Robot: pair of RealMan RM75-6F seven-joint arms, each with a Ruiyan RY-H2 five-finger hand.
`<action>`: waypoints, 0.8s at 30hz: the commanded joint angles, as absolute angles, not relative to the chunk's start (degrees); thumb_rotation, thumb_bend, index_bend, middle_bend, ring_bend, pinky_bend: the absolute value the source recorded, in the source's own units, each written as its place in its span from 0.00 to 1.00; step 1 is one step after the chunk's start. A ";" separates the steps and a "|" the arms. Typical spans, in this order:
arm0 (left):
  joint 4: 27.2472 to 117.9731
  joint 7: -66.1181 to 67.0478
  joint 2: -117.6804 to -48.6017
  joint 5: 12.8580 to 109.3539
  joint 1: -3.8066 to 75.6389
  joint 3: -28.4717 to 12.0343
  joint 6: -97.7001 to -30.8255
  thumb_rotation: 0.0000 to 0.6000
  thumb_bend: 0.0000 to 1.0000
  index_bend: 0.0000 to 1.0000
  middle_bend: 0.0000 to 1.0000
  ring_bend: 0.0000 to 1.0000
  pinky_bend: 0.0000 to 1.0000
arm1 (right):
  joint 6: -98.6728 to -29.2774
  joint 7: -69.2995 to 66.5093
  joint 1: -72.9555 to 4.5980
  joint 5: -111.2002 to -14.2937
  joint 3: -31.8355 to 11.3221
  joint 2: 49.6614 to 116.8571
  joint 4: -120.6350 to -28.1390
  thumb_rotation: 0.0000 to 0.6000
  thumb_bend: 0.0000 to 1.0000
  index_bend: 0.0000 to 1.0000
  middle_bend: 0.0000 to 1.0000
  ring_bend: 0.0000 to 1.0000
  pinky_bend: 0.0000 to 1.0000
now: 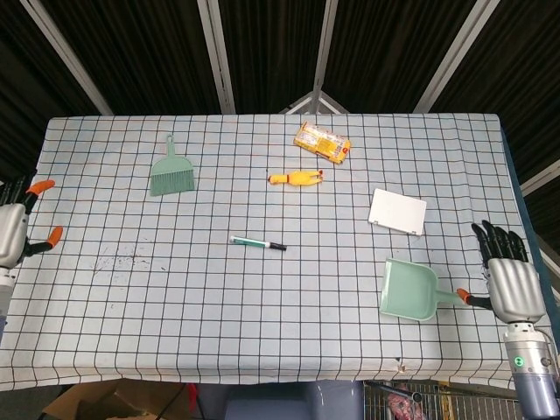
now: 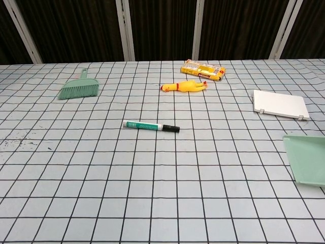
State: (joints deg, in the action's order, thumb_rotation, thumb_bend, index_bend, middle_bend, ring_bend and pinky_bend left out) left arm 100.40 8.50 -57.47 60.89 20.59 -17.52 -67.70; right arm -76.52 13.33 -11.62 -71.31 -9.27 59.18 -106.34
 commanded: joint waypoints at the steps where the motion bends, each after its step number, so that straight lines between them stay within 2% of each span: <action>1: 99.89 13.41 -59.32 55.11 25.61 -20.29 -64.85 1.00 0.47 0.19 0.01 0.00 0.00 | -76.05 13.49 -11.90 -69.95 -9.70 59.20 -106.21 1.00 0.09 0.02 0.00 0.02 0.00; 5: 98.29 18.35 -61.66 50.16 30.05 -21.22 -62.32 1.00 0.47 0.19 0.01 0.00 0.00 | -75.60 14.39 -12.24 -68.69 -9.93 58.84 -106.32 1.00 0.09 0.02 0.00 0.02 0.00; 10: 93.08 22.03 -68.18 44.67 36.85 -22.65 -59.51 1.00 0.47 0.18 0.00 0.00 0.00 | -76.20 14.95 -12.44 -67.41 -10.92 57.53 -107.49 1.00 0.09 0.02 0.00 0.02 0.00; 16: 87.77 26.93 -74.74 41.57 43.72 -22.86 -57.77 1.00 0.47 0.23 0.00 0.00 0.00 | -76.42 16.51 -12.52 -67.01 -10.81 56.29 -109.14 1.00 0.09 0.02 0.00 0.02 0.00; 20: 89.90 32.24 -75.72 35.99 47.40 -23.46 -57.62 1.00 0.47 0.23 0.00 0.00 0.00 | -76.51 17.47 -12.60 -66.10 -10.88 55.60 -110.02 1.00 0.09 0.02 0.00 0.02 0.00; 24: 95.28 42.87 -74.17 23.69 52.36 -23.16 -58.66 1.00 0.48 0.27 0.00 0.00 0.00 | -76.47 17.27 -12.78 -65.42 -11.17 55.31 -110.75 1.00 0.09 0.02 0.00 0.02 0.00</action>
